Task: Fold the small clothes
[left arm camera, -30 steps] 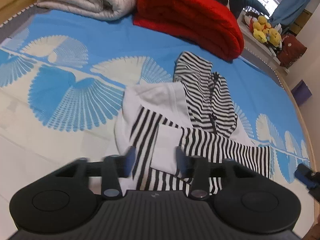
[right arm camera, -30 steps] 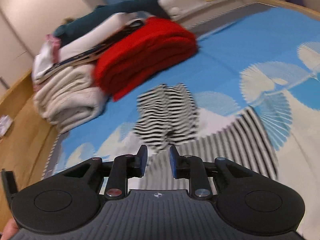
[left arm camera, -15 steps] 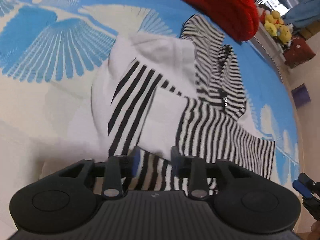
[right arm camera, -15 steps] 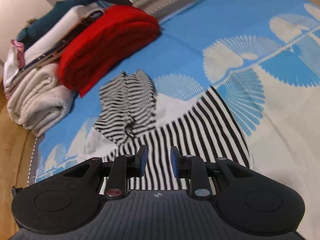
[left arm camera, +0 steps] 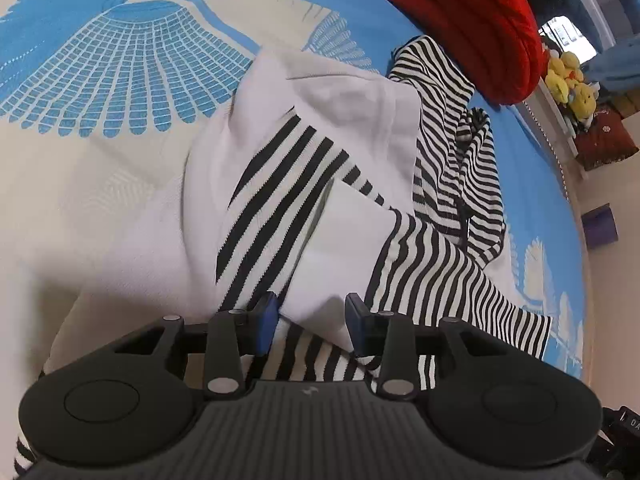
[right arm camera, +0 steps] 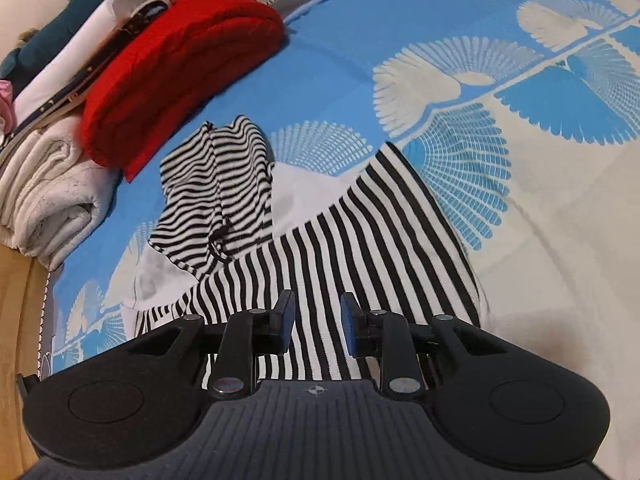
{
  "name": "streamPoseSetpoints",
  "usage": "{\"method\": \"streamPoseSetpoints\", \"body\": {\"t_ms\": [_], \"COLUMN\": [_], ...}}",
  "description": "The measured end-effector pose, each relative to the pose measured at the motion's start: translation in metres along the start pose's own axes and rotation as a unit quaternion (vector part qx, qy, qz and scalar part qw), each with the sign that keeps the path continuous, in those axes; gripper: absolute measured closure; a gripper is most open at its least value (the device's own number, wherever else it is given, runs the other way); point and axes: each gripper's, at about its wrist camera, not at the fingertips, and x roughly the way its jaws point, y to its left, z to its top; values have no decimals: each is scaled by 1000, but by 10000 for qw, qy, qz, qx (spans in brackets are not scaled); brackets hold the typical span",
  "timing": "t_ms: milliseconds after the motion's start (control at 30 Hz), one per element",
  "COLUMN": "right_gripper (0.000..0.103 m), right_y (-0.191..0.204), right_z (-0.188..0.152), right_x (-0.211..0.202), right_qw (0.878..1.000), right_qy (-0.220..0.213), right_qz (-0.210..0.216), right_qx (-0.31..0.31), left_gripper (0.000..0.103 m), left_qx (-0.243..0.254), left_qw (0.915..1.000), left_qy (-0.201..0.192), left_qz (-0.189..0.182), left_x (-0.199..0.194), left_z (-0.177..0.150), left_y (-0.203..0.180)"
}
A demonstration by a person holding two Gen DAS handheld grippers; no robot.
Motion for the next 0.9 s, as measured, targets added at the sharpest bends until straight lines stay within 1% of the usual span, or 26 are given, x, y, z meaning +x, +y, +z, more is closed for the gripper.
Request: {"method": "streamPoseSetpoints", "body": {"t_ms": [33, 67, 100, 133, 200, 233, 333, 367, 467, 533, 567, 600, 667, 733, 767, 800, 900], "right_gripper": [76, 76, 76, 76, 76, 76, 76, 76, 76, 76, 76, 76, 76, 76, 76, 76, 76], "right_y": [0, 1, 2, 3, 4, 5, 7, 7, 6, 3, 0, -3, -11, -18, -22, -24, -34], "right_z": [0, -1, -1, -1, 0, 0, 1, 1, -2, -6, -9, -11, -16, -21, -25, -27, -34], "right_x": [1, 2, 2, 2, 3, 3, 4, 4, 4, 7, 10, 12, 19, 25, 29, 32, 41], "right_qw": [10000, 10000, 10000, 9999, 9998, 9998, 9996, 9995, 9992, 9989, 9985, 9980, 9964, 9941, 9927, 9913, 9867], "right_qy": [6, -3, -32, -62, -99, -109, -127, -138, -139, -39, 53, 123, 284, 442, 512, 571, 717], "right_qz": [4, -16, -74, -112, -155, -177, -244, -263, -292, -301, -302, -306, -357, -486, -565, -652, -965], "right_qx": [16, 13, -8, -16, 2, 19, 78, 114, 228, 351, 453, 536, 711, 858, 932, 988, 1095], "left_gripper": [64, 68, 87, 97, 98, 98, 98, 98, 98, 97, 97, 96, 96, 96, 89, 84, 82], "left_qx": [45, 112, 203, 309, 607, 705, 762, 791, 956, 943, 861, 771, 708, 815, 910, 1016, 1053], "left_qw": [10000, 9999, 9997, 9994, 9975, 9967, 9951, 9943, 9905, 9881, 9878, 9882, 9887, 9875, 9875, 9880, 9910], "left_qy": [-15, -26, -47, -67, -263, -362, -634, -708, -908, -974, -929, -856, -871, -972, -944, -839, -348], "left_qz": [13, 50, 99, 162, 230, 195, -21, -12, 378, 724, 907, 1011, 991, 935, 874, 806, 744], "left_x": [0, -1, -1, -3, -16, -24, -59, -72, -105, -117, -117, -116, -117, -117, -111, -103, -71], "left_z": [0, -1, -2, -3, -3, -2, -2, -5, -20, -27, -28, -27, -24, -21, -20, -21, -23], "left_y": [-1, -3, -6, -9, -19, -24, -37, -41, -44, -38, -35, -31, -27, -31, -33, -35, -32]}}
